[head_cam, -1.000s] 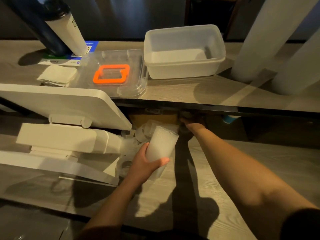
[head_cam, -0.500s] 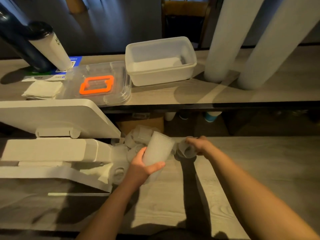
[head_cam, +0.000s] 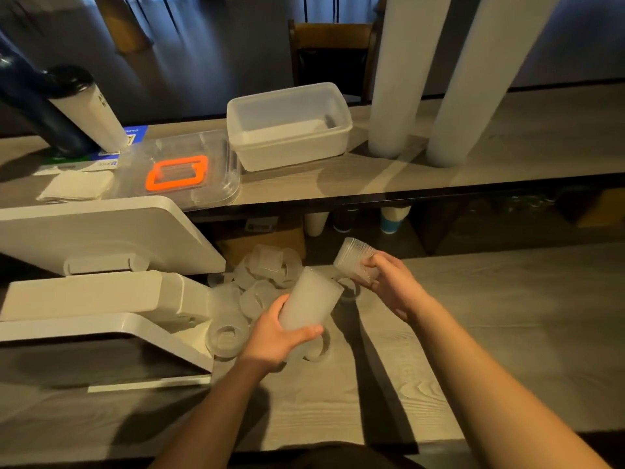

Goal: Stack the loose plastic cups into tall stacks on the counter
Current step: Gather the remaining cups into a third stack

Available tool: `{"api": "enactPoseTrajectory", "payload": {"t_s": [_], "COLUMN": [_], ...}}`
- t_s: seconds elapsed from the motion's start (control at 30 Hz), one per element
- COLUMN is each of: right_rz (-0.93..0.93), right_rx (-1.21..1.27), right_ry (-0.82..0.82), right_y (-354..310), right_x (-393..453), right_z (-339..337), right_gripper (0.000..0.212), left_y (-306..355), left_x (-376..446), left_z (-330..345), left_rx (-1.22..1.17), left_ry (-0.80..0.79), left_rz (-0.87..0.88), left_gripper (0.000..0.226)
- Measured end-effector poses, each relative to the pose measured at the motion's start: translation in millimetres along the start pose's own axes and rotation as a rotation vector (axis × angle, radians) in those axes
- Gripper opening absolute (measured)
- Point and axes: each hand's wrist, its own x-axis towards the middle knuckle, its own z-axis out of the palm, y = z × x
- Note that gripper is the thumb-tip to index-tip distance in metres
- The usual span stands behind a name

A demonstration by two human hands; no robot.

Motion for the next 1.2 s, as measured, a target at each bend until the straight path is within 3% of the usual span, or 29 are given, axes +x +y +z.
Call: {"api": "enactPoseTrajectory", "payload": {"t_s": [0.13, 0.37, 0.57, 0.73, 0.83, 0.93, 1.0, 1.1, 1.2], "right_rz": [-0.092, -0.187, -0.155, -0.107, -0.086, -0.106, -0.088, -0.052, -0.003], "right_rx": [-0.308, -0.491, -0.504, -0.444, -0.371, -0.298, -0.371, -0.605, -0.813], "right_ry": [-0.025, -0.112, -0.143, -0.220, -0.115, 0.047, 0.093, 0.003, -0.125], "right_y": [-6, -8, 4, 20, 28, 44, 61, 86, 109], "right_x": [-12, -26, -38, -38, -30, -18, -11, -9, -8], "right_z": [15, 33, 57, 62, 63, 60, 55, 51, 48], "right_gripper": [0.057, 0.062, 0.054, 0.073, 0.076, 0.045, 0.040, 0.054, 0.092], "left_y": [1, 4, 6, 1, -5, -10, -12, -15, -19], "left_x": [-6, -12, -17, -20, -21, -20, -20, -20, -21], "left_z": [0, -5, -9, -14, -16, -17, -18, -21, -24], "left_rx": [0.043, 0.036, -0.030, -0.019, -0.059, -0.138, -0.161, -0.147, -0.150], "left_ry": [-0.030, -0.035, -0.018, -0.011, -0.002, 0.040, 0.068, 0.093, 0.106], "left_rz": [0.041, 0.068, 0.080, 0.068, 0.024, -0.023, -0.044, -0.058, -0.075], "left_gripper": [0.087, 0.089, 0.089, 0.080, 0.076, 0.072, 0.067, 0.065, 0.066]}}
